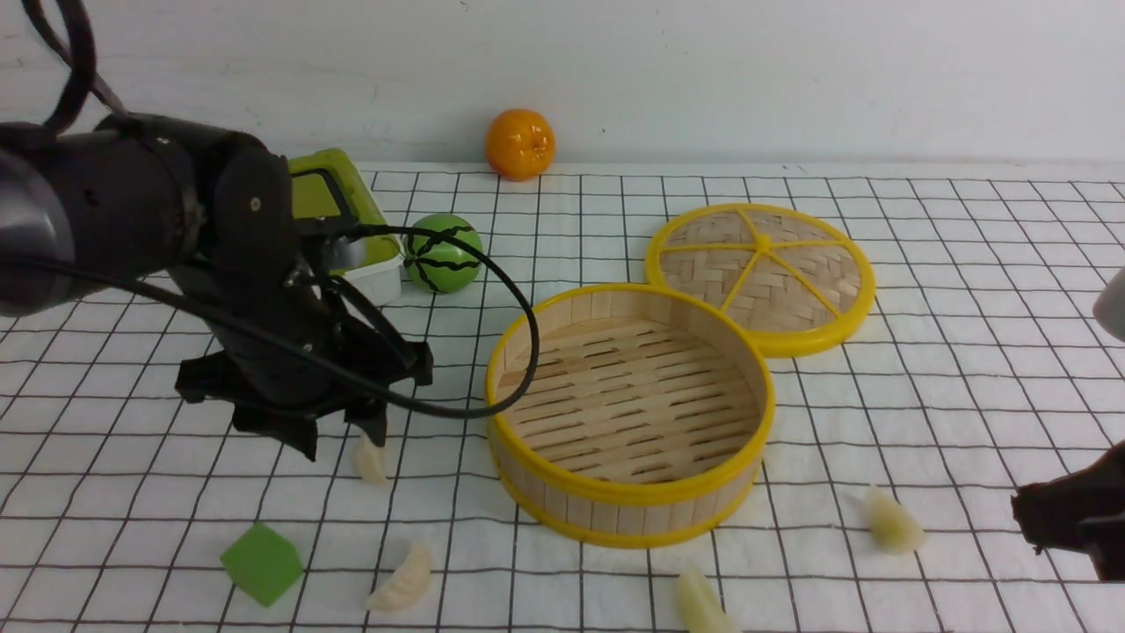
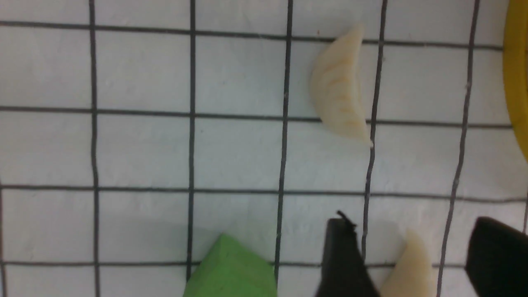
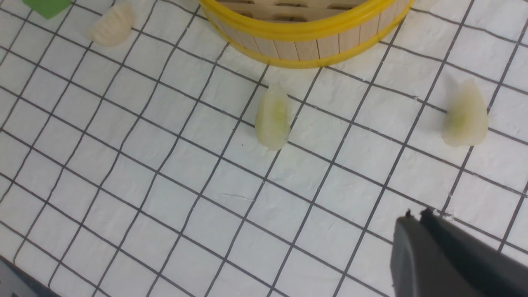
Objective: Put the dumplings into the steamer on the table with the white tablecloth.
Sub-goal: 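Reach for and grasp a dumpling on the table with the left gripper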
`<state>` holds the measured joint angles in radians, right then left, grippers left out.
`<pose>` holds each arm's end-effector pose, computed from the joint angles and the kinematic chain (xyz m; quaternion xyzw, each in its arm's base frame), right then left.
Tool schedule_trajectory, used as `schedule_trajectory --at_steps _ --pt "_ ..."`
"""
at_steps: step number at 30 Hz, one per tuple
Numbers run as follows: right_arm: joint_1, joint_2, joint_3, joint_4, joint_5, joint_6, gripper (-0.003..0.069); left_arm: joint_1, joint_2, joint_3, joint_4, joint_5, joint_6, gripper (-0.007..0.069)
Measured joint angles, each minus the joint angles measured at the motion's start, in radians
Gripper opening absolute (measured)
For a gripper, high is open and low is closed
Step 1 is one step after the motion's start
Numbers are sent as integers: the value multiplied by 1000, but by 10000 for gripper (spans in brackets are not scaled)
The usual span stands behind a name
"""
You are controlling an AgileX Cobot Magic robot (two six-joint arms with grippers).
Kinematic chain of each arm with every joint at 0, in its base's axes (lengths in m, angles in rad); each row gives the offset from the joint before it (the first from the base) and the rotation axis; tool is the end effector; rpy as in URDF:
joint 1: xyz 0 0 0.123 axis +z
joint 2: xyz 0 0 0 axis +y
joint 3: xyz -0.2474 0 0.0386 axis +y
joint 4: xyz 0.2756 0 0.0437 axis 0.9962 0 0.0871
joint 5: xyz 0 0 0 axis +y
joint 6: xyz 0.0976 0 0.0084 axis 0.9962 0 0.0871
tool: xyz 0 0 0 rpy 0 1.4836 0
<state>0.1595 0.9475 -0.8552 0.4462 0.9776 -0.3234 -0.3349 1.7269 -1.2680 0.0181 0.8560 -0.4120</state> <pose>0.2113 0.0695 0.2909 -0.1599 0.9219 0.1876 0.2990 0.3554 -0.1223 0.1862 -0.0333 0.9847 -0.0551 0.1618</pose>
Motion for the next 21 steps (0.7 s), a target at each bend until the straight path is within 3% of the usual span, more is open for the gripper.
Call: schedule_trajectory --at_steps 1,4,8,15,20,21 --pt "0 0 0 0 0 0 13 0 31 0 17 -49 -39 536" --pt "0 0 0 0 0 0 18 0 82 -12 70 -100 -92 606" --pt "0 0 0 0 1 0 20 0 156 -46 135 -127 -137 604" --pt "0 0 14 1 1 -1 27 -1 250 -89 143 -131 -149 470" --pt "0 0 24 4 1 -1 32 -1 267 -93 142 -111 -145 194" --pt "0 0 24 4 1 -1 33 -1 267 -94 142 -109 -143 187"
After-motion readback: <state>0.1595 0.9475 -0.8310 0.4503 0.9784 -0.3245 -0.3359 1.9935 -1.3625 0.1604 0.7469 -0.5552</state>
